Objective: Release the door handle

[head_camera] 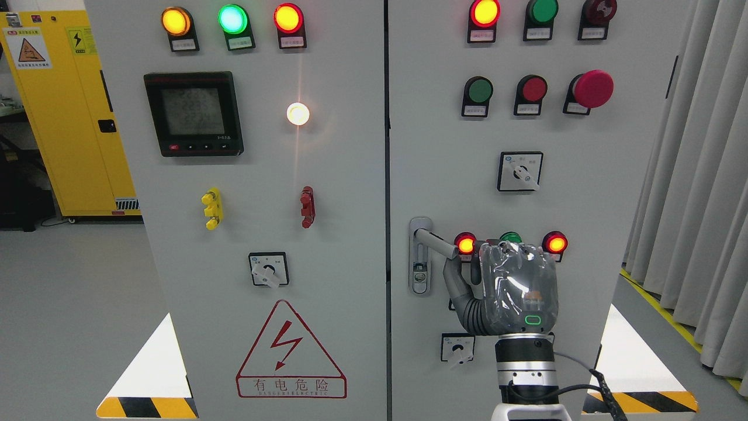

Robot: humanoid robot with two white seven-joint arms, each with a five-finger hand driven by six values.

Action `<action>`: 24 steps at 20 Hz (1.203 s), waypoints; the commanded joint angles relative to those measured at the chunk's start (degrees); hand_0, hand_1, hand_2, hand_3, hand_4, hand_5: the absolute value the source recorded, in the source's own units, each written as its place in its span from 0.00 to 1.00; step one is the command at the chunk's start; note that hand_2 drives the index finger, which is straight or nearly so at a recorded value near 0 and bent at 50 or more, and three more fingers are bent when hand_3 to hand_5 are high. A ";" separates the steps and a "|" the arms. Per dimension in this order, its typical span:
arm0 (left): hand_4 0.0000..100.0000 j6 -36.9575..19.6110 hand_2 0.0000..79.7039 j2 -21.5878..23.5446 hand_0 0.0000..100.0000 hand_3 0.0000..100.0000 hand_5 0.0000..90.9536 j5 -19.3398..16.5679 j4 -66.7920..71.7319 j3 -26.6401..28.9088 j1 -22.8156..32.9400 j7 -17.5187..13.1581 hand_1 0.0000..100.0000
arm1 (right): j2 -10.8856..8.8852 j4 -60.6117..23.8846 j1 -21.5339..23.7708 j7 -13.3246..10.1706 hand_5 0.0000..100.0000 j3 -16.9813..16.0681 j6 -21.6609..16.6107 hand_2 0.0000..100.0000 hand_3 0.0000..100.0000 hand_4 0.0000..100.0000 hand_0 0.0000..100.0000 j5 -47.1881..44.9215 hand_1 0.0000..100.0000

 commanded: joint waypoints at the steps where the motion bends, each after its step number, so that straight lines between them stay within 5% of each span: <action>1: 0.00 0.05 0.00 -0.07 0.12 0.00 0.00 0.08 -0.88 0.00 0.97 -0.02 0.56 | 0.00 -0.05 -0.11 0.10 1.00 -0.21 -0.02 0.90 1.00 1.00 0.67 0.00 0.38; 24: 0.00 0.05 0.00 0.02 0.12 0.00 0.00 0.00 -0.88 0.00 0.97 -0.02 0.56 | 0.00 0.04 -0.99 0.10 1.00 -0.21 0.07 0.90 1.00 1.00 0.68 -1.23 0.37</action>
